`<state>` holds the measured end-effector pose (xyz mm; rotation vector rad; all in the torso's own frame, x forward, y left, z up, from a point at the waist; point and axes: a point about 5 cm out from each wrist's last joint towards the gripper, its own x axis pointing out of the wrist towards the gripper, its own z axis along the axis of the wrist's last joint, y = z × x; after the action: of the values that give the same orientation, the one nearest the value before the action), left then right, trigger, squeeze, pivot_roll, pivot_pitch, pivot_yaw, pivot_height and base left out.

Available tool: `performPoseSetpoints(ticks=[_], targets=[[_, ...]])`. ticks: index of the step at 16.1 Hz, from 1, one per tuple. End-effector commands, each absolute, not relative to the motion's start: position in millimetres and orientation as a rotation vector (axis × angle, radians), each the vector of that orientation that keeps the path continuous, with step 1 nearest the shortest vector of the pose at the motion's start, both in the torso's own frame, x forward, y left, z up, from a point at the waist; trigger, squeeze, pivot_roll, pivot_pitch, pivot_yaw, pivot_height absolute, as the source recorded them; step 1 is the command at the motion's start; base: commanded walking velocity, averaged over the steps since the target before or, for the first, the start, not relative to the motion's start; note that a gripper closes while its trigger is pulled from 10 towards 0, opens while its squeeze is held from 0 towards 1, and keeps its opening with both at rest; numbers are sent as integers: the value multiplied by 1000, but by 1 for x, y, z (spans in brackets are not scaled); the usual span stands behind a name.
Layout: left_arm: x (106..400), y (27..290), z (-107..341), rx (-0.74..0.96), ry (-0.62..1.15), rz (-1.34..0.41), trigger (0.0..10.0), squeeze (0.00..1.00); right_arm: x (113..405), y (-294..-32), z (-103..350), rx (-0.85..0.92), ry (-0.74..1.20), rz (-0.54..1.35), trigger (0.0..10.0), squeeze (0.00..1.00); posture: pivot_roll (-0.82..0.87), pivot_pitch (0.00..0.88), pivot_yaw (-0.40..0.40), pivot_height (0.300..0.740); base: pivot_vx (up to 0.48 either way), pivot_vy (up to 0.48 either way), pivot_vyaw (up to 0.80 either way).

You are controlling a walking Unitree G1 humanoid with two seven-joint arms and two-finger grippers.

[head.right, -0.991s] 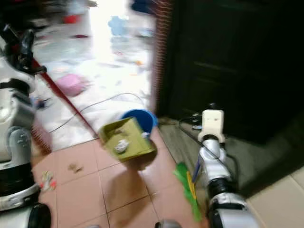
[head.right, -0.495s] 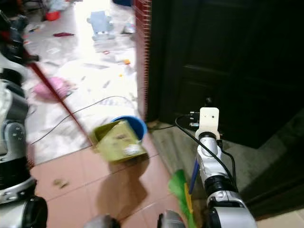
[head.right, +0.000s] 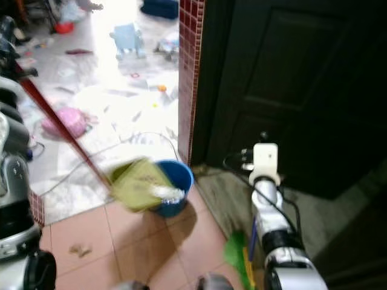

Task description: Sweep floor

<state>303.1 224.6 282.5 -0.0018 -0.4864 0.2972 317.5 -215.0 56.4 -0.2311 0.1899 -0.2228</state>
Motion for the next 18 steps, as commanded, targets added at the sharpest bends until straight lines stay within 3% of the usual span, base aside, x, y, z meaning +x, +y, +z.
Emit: performPoseSetpoints(ticks=[1, 8, 9, 14, 18], targets=[[301, 214, 296, -11, -577, 256, 10000, 0, 313, -225, 51, -276, 228, -239, 10000, 0, -30, 0, -10, 740, 285, 386, 0], [304, 172, 278, 82, -613, 93, 10000, 0, 317, -219, 53, -272, 222, -221, 10000, 0, -25, 0, -16, 740, 37, 0, 0], [304, 161, 272, 148, -633, 52, 10000, 0, 318, -218, 53, -270, 222, -220, 10000, 0, -24, 0, -17, 740, 0, 0, 0], [316, 120, 253, 88, -614, -51, 10000, 0, 320, -212, 55, -263, 213, -217, 10000, 0, -37, 0, -5, 740, 0, 0, 0], [323, 70, 252, 95, -655, -237, 10000, 0, 319, -209, 52, -252, 213, -223, 10000, 0, -45, 0, 15, 740, 0, 0, 0]])
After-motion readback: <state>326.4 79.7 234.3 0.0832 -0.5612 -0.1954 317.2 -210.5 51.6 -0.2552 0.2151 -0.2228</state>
